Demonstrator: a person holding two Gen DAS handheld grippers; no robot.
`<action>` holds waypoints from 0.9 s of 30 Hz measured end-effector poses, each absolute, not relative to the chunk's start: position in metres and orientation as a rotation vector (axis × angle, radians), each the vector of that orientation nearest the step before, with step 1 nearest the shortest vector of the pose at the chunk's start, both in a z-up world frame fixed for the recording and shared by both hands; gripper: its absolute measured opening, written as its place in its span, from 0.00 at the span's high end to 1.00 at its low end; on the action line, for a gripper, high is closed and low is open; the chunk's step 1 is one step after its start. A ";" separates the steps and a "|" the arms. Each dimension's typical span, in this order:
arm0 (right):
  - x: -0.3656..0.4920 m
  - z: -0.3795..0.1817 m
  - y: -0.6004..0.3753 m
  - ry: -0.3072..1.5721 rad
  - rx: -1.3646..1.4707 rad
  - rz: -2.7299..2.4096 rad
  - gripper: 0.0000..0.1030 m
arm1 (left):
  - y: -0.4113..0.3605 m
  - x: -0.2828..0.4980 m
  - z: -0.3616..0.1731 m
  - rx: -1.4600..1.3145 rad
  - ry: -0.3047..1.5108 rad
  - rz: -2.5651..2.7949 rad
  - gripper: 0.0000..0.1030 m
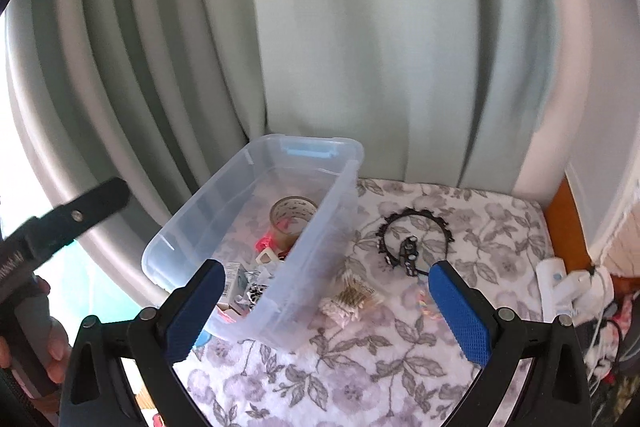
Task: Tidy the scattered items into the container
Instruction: 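Withdraw both grippers from the box toward the toy car and scrunchie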
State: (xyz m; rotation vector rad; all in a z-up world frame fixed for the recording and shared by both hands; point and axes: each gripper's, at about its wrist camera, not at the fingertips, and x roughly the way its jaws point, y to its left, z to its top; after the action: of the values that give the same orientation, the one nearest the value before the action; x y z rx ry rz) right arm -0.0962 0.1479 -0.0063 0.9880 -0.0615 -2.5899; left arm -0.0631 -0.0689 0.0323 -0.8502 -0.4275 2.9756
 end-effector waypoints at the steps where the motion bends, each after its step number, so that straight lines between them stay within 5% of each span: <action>1: -0.094 -0.007 0.154 -0.082 0.980 -2.598 0.00 | -0.065 -0.062 0.034 -0.840 -0.414 2.979 0.10; 8: -0.089 -0.017 0.197 -0.191 0.990 -2.660 0.00 | -0.033 -0.064 0.033 -0.825 -0.407 2.879 0.01; 27: -0.095 -0.076 0.283 -0.395 1.107 -2.675 0.00 | 0.073 -0.091 -0.018 -0.999 -0.270 2.587 0.01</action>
State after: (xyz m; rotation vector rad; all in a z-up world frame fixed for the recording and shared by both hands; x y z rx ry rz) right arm -0.0954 0.2832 -0.0758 1.1073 -0.3948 -2.6752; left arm -0.0906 0.0727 -0.0181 -0.9993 -0.2696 2.5866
